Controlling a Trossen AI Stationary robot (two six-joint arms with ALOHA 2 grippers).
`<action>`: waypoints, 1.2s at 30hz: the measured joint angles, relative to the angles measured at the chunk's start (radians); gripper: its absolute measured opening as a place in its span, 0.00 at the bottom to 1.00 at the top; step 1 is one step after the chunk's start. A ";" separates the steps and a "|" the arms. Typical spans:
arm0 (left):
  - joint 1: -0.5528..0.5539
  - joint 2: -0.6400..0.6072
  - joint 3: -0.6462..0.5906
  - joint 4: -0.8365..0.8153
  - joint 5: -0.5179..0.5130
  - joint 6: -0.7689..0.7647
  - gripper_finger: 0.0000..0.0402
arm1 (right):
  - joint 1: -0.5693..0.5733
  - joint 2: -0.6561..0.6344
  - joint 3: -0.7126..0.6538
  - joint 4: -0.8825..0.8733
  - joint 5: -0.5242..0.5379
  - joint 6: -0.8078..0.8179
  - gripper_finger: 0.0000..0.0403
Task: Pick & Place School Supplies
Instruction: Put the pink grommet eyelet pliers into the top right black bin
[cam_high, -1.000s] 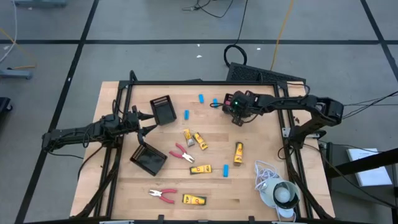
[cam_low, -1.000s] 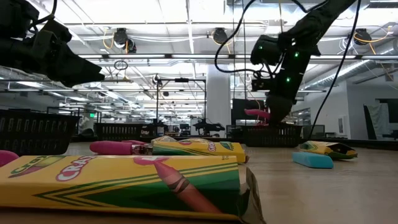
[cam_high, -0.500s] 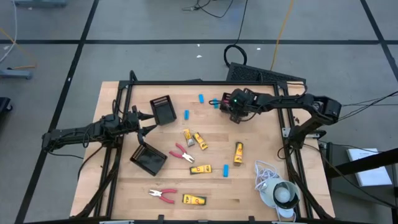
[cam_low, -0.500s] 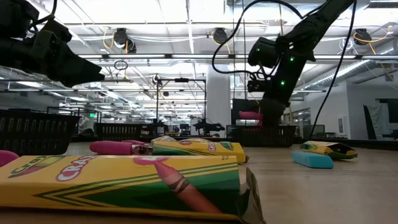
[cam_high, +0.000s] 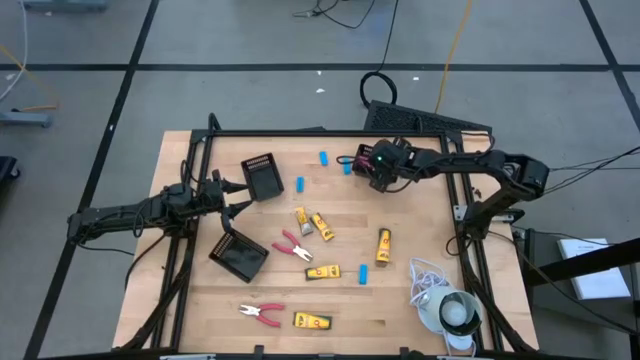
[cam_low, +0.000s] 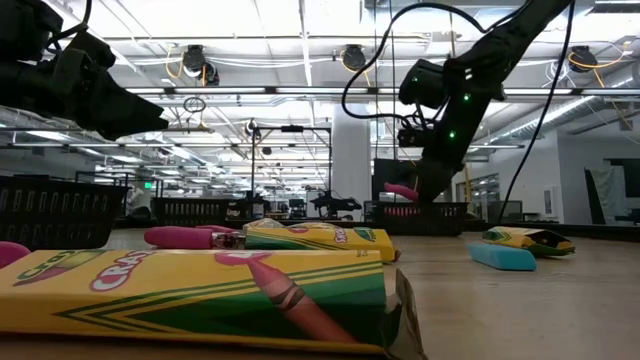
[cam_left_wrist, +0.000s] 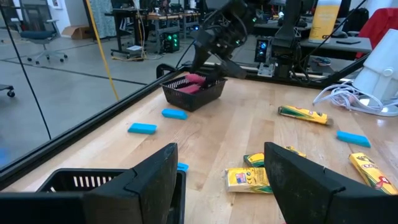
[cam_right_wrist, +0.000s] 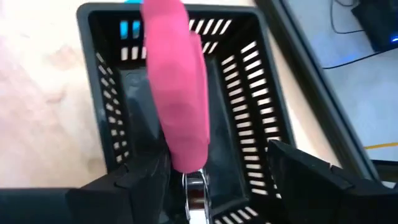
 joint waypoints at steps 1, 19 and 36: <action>0.000 0.000 0.000 0.000 0.000 0.000 0.61 | -0.003 0.000 0.000 0.006 0.004 0.002 0.63; 0.000 0.000 0.000 0.000 0.000 0.000 0.61 | 0.002 -0.089 0.000 0.001 0.037 0.018 0.60; -0.005 0.000 -0.003 0.000 0.178 -0.069 0.61 | 0.271 -0.126 0.001 0.154 -0.362 0.124 0.54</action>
